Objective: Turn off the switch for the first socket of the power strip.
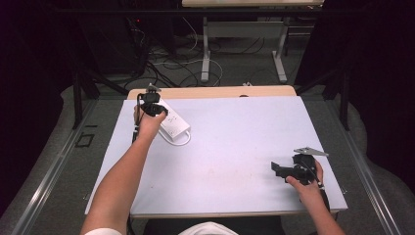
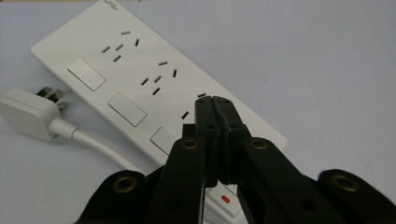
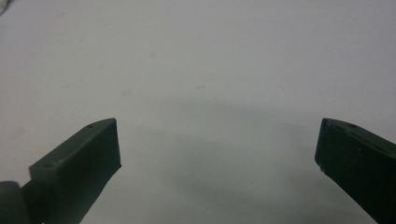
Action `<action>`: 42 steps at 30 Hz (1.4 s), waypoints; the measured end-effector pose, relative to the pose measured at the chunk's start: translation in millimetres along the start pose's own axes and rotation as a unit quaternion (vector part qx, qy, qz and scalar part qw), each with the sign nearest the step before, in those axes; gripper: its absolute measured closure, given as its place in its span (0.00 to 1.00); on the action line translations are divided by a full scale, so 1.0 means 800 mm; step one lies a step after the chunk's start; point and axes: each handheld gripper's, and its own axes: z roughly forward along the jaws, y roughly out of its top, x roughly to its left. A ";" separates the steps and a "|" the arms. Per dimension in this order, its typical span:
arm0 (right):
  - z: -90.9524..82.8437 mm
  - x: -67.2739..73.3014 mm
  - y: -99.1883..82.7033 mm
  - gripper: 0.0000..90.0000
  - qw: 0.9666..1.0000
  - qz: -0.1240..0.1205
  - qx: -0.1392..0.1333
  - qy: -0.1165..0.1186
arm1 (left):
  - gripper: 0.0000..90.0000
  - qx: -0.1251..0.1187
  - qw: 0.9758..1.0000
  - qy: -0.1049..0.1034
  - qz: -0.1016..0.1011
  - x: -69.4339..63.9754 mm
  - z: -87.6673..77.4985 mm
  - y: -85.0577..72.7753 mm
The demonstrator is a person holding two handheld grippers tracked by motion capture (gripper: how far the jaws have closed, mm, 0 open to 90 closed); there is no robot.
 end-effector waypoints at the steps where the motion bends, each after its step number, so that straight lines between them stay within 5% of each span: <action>1: 0.000 0.000 0.000 0.00 1.000 0.000 0.000 0.000 | 1.00 0.000 1.000 0.001 -0.002 0.000 0.002 0.000; 18: 0.000 -0.001 -0.001 0.00 1.000 0.002 0.002 0.004 | 1.00 0.008 1.000 0.011 0.022 0.017 0.025 -0.002; 30: 0.002 -0.002 -0.002 0.00 1.000 0.004 0.003 0.007 | 1.00 0.035 0.999 0.014 0.023 0.031 0.036 -0.006; 42: 0.003 -0.003 -0.002 0.00 1.000 -0.001 0.007 0.011 | 1.00 0.040 0.998 0.027 0.038 0.031 0.045 -0.007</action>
